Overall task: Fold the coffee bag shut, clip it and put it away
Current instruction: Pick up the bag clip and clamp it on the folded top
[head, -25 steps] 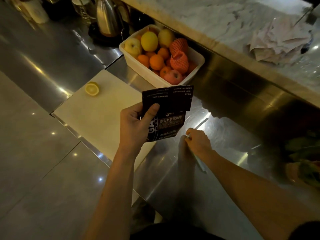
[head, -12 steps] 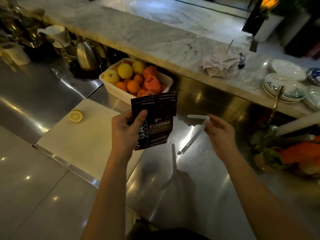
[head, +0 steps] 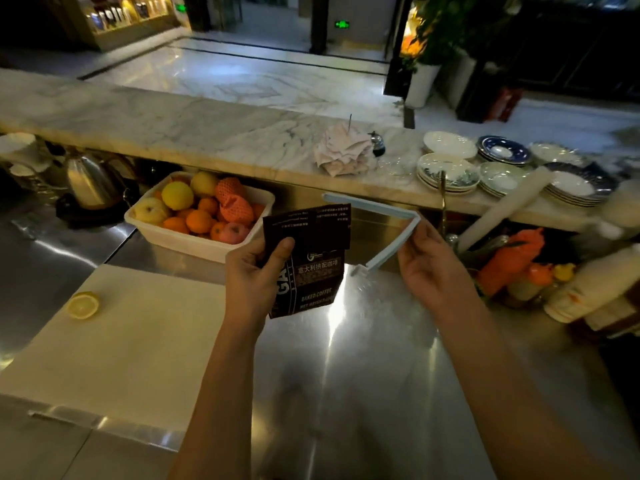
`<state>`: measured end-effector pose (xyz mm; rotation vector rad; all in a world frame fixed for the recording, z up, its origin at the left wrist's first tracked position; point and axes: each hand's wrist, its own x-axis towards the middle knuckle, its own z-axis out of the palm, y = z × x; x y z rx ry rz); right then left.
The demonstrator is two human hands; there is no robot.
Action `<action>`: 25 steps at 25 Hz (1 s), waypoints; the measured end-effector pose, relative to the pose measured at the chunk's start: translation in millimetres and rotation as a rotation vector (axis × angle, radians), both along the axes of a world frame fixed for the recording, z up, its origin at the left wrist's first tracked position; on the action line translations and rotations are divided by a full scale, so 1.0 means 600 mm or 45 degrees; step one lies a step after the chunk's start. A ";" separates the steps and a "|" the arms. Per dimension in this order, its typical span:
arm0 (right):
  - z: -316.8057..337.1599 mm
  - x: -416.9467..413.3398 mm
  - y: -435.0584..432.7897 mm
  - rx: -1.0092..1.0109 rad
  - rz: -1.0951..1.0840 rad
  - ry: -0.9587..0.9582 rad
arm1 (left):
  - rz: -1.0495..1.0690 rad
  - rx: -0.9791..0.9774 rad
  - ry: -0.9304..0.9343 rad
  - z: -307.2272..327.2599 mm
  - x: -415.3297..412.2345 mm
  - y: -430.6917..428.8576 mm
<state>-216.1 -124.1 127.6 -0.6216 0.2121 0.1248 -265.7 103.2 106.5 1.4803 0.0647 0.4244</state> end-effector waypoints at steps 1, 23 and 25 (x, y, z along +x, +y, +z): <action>0.008 -0.006 0.002 0.000 -0.005 -0.002 | -0.023 0.005 -0.003 0.002 0.004 -0.011; 0.063 -0.068 -0.016 -0.796 -0.171 -0.087 | -0.281 0.094 -0.010 0.037 0.012 -0.130; 0.068 -0.075 -0.017 -1.018 -0.231 -0.227 | -0.274 0.087 -0.013 0.044 0.013 -0.131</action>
